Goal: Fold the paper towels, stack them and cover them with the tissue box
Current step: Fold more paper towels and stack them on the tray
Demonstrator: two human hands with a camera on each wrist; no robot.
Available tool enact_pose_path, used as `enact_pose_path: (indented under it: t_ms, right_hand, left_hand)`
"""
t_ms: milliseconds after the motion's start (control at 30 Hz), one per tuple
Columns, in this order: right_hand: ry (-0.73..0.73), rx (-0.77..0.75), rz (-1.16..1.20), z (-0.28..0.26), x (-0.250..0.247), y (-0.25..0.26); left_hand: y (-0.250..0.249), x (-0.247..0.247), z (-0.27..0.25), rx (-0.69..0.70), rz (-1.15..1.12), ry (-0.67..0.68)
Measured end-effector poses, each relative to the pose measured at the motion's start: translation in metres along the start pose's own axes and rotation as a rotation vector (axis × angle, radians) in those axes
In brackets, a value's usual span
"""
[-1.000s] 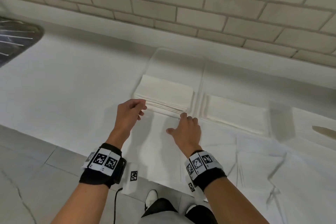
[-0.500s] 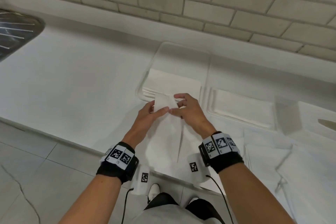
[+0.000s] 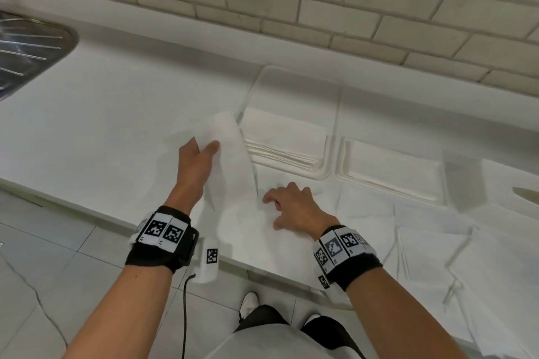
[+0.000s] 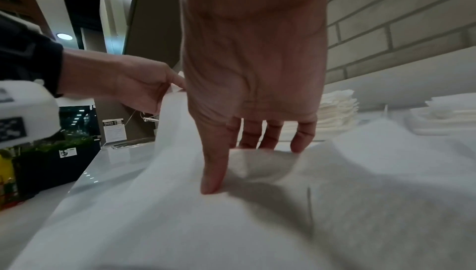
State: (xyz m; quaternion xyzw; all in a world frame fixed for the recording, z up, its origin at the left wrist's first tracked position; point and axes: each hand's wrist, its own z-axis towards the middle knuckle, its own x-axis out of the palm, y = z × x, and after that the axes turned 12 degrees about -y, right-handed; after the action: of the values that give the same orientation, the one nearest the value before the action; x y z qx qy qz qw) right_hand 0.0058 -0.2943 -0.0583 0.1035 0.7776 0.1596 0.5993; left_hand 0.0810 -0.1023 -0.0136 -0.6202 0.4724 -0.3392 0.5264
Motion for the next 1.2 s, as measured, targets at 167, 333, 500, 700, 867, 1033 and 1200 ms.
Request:
enact_pose_path:
  t_ms: [167, 333, 500, 700, 867, 1033, 1200]
  right_hand:
    - [-0.054, -0.009, 0.026, 0.004, -0.001, -0.004]
    - [-0.237, 0.073, 0.662, -0.003, -0.048, 0.004]
    - [-0.38, 0.163, 1.165, -0.012, -0.086, 0.019]
    - [-0.565, 0.398, 1.321, -0.014, -0.069, 0.015]
    - [-0.629, 0.469, 1.336, -0.03, -0.074, -0.024]
    - [-0.527, 0.513, 0.917, -0.057, -0.068, -0.09]
    - [-0.102, 0.235, 0.252, -0.071, -0.04, -0.101]
  left_hand:
    - [0.005, -0.001, -0.006, -0.021, -0.041, 0.005]
    - [0.005, 0.001, -0.01, -0.057, -0.059, 0.058]
    - [-0.006, 0.019, -0.022, -0.105, -0.056, 0.225]
    - [-0.023, 0.053, -0.054, -0.291, -0.262, 0.498]
    - [-0.018, 0.087, -0.079, -0.177, -0.07, 0.575]
    - [-0.012, 0.105, -0.073, -0.044, 0.087, 0.369]
    - [-0.016, 0.103, -0.059, -0.056, 0.021, 0.272]
